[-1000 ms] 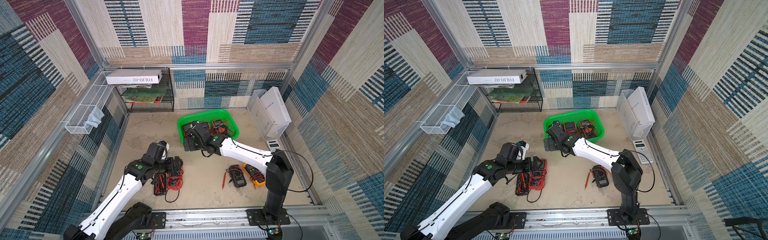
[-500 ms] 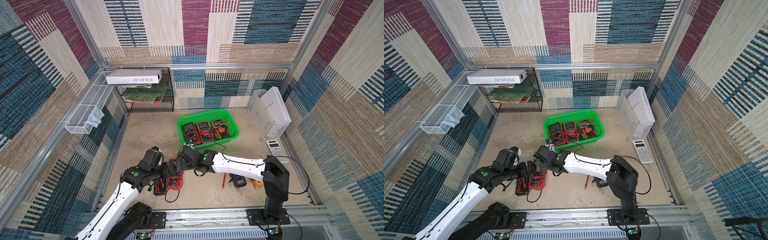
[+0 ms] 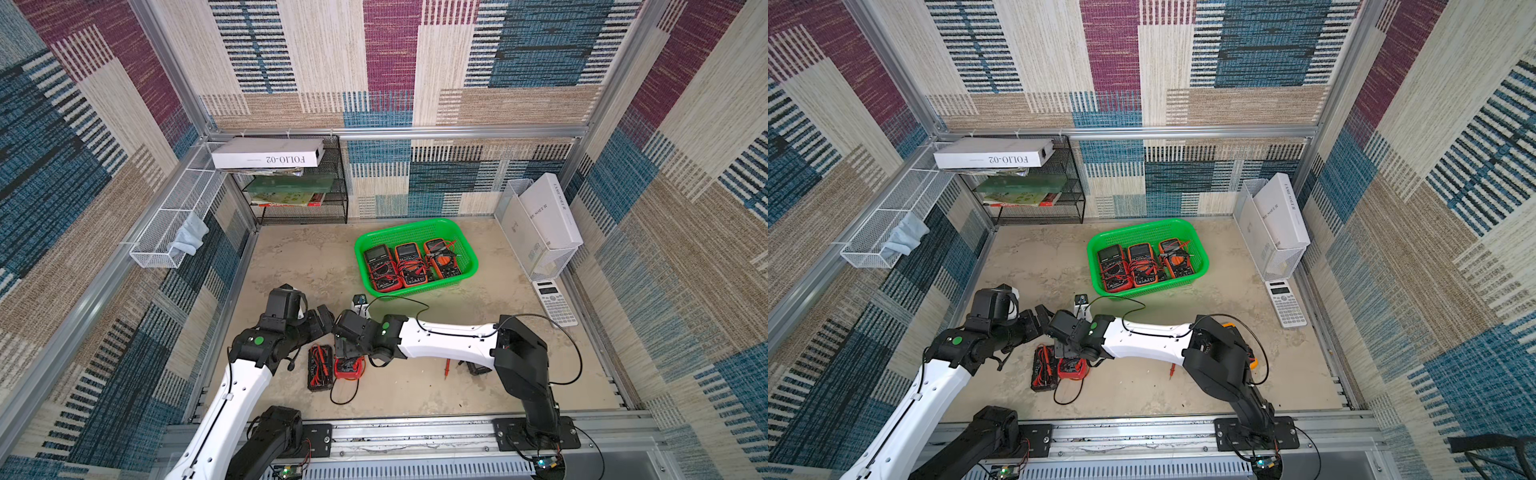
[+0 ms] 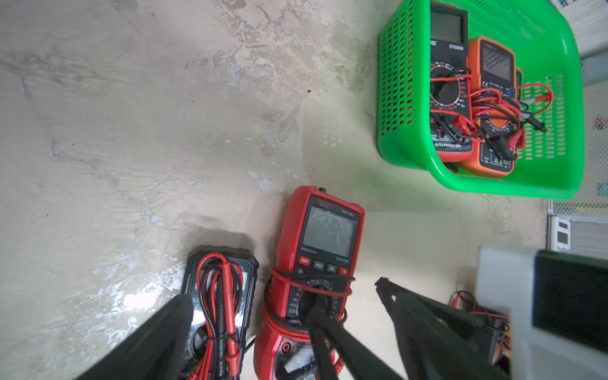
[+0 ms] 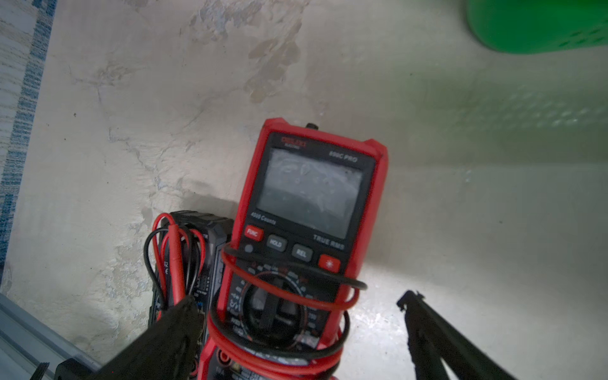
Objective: Put the multimeter into the basket
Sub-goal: Pick up the multimeter from the center of the board.
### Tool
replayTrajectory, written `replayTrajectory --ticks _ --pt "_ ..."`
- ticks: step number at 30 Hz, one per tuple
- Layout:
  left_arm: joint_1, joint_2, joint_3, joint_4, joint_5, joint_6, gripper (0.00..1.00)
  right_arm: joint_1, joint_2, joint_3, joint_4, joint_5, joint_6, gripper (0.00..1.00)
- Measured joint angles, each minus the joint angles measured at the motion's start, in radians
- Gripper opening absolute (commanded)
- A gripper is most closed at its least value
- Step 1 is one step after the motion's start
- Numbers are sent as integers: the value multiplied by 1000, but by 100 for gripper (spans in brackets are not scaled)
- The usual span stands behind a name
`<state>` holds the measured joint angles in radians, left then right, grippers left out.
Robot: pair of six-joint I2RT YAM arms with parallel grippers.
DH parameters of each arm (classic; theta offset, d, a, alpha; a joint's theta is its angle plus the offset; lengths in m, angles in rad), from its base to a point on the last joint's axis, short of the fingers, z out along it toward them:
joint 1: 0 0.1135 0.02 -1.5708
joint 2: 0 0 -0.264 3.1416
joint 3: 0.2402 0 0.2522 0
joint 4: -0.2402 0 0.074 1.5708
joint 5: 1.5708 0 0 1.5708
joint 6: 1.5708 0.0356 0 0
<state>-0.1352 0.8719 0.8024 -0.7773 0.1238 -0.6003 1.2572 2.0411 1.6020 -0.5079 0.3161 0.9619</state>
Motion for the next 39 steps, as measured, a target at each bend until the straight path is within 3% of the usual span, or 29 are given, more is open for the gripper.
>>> replayTrajectory --ticks 9,26,34,39 --pt "125 10 0 4 112 41 100 12 79 50 -31 -9 10 100" --pt "153 -15 -6 22 157 60 100 -8 214 152 -66 -52 7 99" --pt "154 -16 -11 44 194 58 100 -10 204 133 -33 -68 -17 74" --pt "152 -14 -14 42 253 76 100 -6 164 79 -3 -62 -45 71"
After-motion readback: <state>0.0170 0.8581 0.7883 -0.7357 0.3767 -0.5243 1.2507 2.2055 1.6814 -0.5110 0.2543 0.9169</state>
